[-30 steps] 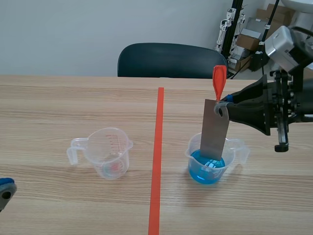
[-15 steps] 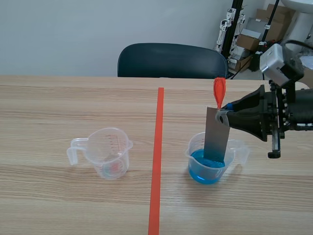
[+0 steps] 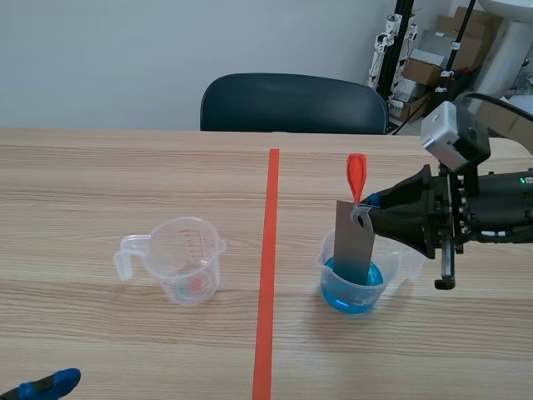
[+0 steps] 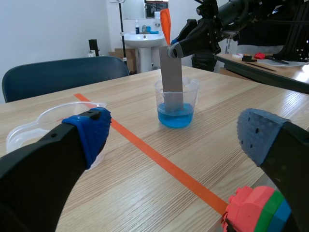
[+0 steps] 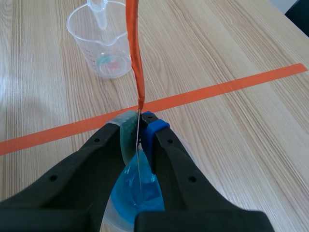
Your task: Do the redox reaction experiment. lower the plate into the blue solution
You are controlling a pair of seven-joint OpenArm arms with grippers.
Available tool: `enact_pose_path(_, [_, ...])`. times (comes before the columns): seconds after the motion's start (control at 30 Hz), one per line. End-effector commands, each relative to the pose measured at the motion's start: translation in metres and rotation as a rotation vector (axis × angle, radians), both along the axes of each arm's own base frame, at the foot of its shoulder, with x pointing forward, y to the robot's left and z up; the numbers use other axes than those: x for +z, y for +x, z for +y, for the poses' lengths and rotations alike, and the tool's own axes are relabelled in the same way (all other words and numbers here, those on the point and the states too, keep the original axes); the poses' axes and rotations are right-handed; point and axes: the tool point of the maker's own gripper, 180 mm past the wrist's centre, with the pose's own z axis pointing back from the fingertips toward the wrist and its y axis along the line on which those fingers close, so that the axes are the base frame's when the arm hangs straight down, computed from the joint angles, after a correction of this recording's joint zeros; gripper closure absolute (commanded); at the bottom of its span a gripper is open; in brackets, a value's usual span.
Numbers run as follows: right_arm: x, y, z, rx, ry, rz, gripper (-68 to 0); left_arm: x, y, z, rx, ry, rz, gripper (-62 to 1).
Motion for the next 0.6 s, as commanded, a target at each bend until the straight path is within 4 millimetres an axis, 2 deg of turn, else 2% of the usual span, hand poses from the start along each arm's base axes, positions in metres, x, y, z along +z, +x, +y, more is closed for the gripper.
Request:
enact_pose_path(0.0, [0.012,0.004,-0.001,-0.004,0.039,-0.020,-0.6,0.009,0.004,0.001,0.001,-0.017,-0.042,-62.3])
enact_pose_path(0.23, [0.007,-0.001,-0.003,0.002,0.044,-0.018,-0.6,0.005,0.004,-0.008,-0.052,0.011,-0.044,-62.3])
enact_pose_path(0.57, [0.001,0.002,-0.010,-0.024,0.062,-0.017,-0.6,0.005,0.004,-0.009,-0.051,0.008,-0.044,-62.3])
